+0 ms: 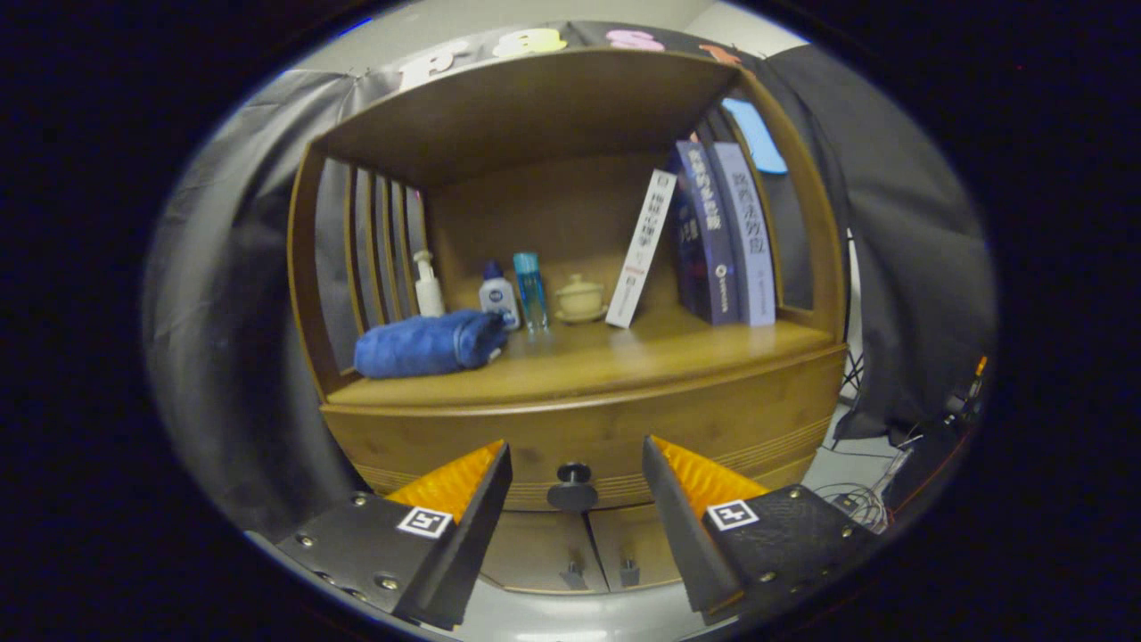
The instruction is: Pull open the drawer, take out the items inside it, and place them on the countertop above the cabinet.
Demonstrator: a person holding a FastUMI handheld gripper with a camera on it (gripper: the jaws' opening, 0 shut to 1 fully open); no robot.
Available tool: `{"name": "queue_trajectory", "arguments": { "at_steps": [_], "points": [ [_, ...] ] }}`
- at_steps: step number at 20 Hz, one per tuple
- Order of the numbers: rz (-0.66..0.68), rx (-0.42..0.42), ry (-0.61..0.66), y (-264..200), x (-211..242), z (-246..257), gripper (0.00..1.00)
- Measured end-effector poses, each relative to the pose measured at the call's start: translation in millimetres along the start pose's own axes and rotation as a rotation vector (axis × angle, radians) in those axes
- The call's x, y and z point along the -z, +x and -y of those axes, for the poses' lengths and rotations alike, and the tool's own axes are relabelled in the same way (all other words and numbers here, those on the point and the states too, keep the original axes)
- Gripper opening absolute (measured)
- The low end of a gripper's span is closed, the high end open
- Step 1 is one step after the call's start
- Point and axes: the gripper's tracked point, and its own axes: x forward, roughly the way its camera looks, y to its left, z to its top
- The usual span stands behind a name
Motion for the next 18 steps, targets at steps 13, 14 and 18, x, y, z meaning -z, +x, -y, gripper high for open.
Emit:
{"name": "queue_trajectory", "arguments": {
  "at_steps": [13,14,18],
  "points": [
    [-0.147,0.008,-0.046,48.5,53.6,-2.0,0.36],
    [-0.149,0.016,-0.046,44.9,53.5,-2.8,0.37],
    [-0.18,0.038,-0.051,30.0,56.0,0.0,0.29]
  ]
}}
